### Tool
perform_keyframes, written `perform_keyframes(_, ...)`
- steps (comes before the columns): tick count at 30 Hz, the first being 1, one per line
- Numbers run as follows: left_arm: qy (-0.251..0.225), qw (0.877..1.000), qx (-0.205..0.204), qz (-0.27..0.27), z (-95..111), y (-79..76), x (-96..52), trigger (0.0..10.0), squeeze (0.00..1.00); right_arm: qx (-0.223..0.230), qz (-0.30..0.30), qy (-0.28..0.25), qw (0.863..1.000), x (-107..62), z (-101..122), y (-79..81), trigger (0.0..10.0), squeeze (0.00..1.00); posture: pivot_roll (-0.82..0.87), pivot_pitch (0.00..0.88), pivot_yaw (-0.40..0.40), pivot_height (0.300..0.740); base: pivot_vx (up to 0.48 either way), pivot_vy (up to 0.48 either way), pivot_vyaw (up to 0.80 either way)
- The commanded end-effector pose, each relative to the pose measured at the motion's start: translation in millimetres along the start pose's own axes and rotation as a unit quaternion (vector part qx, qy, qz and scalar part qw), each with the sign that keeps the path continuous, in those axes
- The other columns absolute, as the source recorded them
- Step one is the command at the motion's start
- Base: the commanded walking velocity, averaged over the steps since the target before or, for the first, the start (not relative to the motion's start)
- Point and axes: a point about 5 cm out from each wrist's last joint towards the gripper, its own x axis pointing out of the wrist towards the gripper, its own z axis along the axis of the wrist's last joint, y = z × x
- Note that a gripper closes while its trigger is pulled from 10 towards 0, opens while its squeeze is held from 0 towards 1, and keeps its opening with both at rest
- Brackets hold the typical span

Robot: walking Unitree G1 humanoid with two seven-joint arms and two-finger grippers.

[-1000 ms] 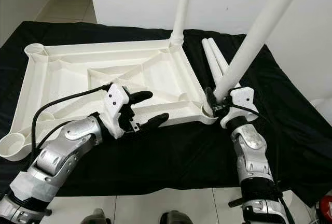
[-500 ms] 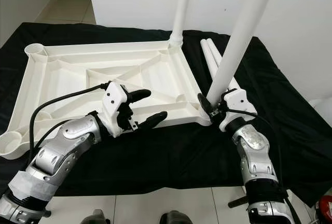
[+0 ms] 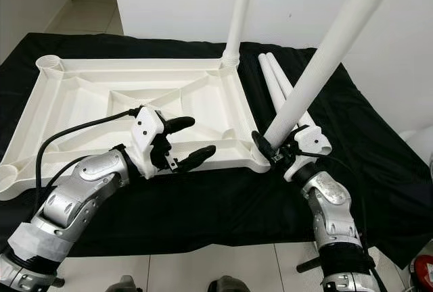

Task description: Building children table

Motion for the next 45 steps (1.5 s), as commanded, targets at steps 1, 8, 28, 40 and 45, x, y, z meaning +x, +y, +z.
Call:
perform_keyframes(1,-0.002,0.999,0.005,-0.046,3.1,-4.2,-1.0,10.0,0.0,0.075,0.016,0.081,0.994,-2.4,-35.6,18.9,10.0,0.0,0.08,0.0,-0.035,0.74,0.0,0.0,0.0)
perform_keyframes(8,-0.001,0.999,0.004,-0.046,3.4,-3.6,-2.2,10.0,0.0,0.11,-0.034,0.106,0.988,11.8,-39.2,17.5,10.0,0.0,0.08,0.0,-0.034,0.74,0.0,0.0,0.0)
perform_keyframes(28,-0.001,0.999,0.003,-0.038,3.8,-3.9,-4.5,10.0,0.0,0.039,-0.052,0.13,0.989,31.1,-25.1,22.2,10.0,0.0,0.08,0.021,-0.04,0.74,0.0,0.0,0.0)
perform_keyframes(40,-0.003,0.999,0.002,-0.036,4.5,-1.9,-3.9,10.0,0.0,-0.072,0.031,0.169,0.982,27.8,-20.4,19.2,10.0,0.0,0.07,0.03,-0.034,0.74,0.0,0.0,0.0)
perform_keyframes(45,-0.002,0.999,0.003,-0.033,5.0,-0.7,-4.9,10.0,0.0,-0.068,0.036,0.158,0.984,18.5,-29.4,27.7,10.0,0.0,0.08,0.034,-0.039,0.74,0.0,0.0,0.0)
